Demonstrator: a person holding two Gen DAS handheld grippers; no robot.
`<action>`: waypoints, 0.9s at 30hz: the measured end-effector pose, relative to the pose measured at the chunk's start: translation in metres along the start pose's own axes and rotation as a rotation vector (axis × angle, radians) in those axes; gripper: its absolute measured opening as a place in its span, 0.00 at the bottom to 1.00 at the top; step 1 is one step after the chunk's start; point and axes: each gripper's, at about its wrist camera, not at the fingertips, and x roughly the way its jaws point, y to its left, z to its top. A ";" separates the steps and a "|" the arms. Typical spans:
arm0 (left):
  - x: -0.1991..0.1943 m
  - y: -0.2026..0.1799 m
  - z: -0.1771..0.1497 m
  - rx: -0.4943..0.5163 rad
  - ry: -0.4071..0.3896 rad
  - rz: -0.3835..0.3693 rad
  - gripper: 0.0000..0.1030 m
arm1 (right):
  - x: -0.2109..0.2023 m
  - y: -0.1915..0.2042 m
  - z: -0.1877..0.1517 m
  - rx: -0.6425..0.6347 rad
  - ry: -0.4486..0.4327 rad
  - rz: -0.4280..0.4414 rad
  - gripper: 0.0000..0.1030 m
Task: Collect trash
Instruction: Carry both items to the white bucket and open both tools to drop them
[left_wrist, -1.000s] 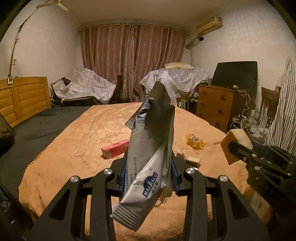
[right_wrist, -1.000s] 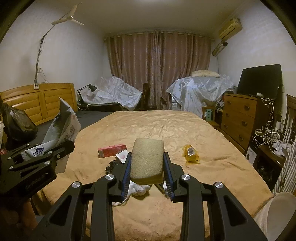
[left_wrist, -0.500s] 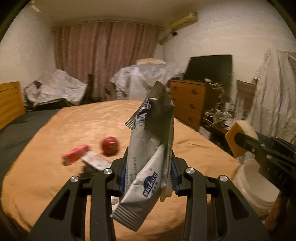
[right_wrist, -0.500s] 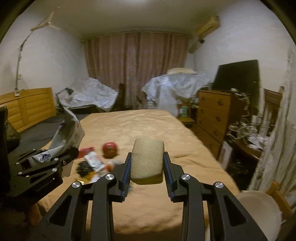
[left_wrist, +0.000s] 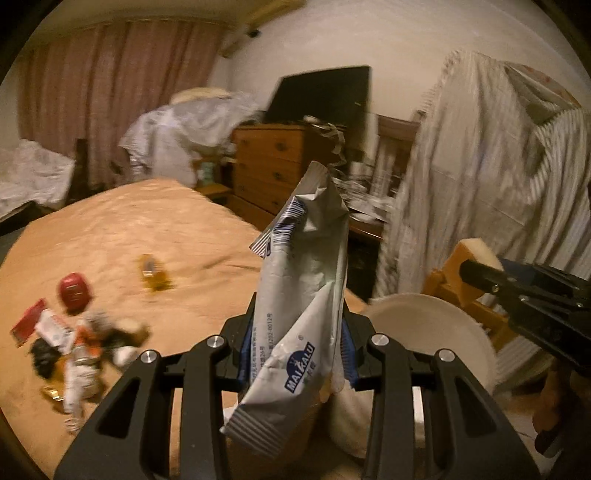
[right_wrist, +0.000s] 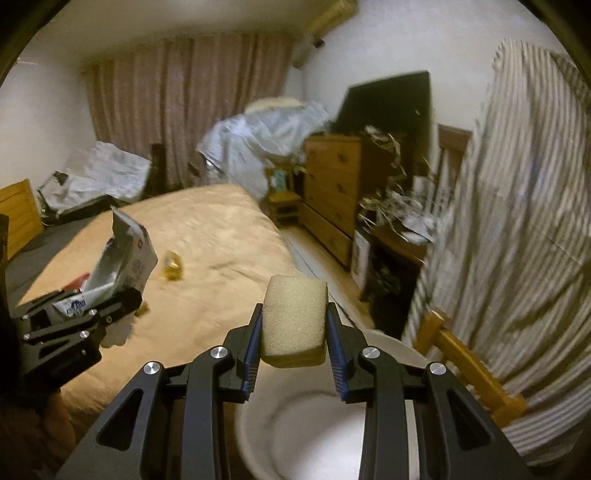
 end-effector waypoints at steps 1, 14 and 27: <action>0.009 -0.009 0.002 0.003 0.018 -0.029 0.35 | 0.002 -0.015 -0.001 0.004 0.017 -0.015 0.32; 0.098 -0.064 -0.015 -0.006 0.335 -0.247 0.35 | 0.079 -0.118 -0.024 0.103 0.343 0.024 0.32; 0.116 -0.075 -0.022 0.036 0.421 -0.243 0.40 | 0.088 -0.102 -0.050 0.121 0.410 0.057 0.33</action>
